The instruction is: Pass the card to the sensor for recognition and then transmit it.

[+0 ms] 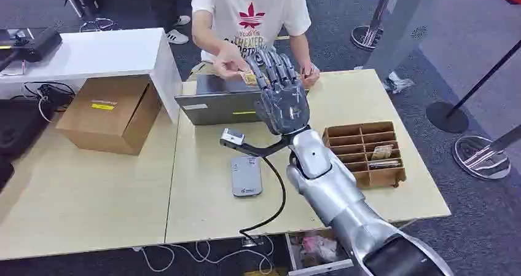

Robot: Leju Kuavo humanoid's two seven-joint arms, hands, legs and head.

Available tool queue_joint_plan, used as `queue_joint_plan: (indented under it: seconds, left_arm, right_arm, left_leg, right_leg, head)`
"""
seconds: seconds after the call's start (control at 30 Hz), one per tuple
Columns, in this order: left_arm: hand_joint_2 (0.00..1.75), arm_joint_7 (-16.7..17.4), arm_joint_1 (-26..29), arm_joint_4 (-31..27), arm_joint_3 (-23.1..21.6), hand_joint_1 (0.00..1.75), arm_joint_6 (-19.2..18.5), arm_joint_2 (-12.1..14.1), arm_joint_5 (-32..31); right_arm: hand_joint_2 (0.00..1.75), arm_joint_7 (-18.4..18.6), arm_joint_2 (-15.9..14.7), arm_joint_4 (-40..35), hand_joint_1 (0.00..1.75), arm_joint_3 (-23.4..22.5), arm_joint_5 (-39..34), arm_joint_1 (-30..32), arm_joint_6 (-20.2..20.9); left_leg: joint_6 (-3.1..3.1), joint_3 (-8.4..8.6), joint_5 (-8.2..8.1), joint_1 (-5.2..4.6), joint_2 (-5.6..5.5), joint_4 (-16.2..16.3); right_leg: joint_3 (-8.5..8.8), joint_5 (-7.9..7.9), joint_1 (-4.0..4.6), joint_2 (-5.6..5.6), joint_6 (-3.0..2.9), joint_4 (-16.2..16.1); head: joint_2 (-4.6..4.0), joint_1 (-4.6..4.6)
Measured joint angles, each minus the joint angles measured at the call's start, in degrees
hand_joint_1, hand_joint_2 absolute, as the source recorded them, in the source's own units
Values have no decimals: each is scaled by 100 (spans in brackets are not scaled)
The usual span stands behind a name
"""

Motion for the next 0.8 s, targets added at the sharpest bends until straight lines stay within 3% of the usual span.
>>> queue_joint_plan:
  seconds: [0.8]
  left_arm:
    - [0, -33, 2, 0, 7, 0, 0, 17, -7]
  right_arm:
    - [175, -74, 31, 87, 175, 2, -190, -51, 7]
  left_leg:
    - [0, 0, 0, 0, -1, 0]
  right_leg:
    - [0, 0, 0, -1, 0, 0]
  head:
    - [0, 0]
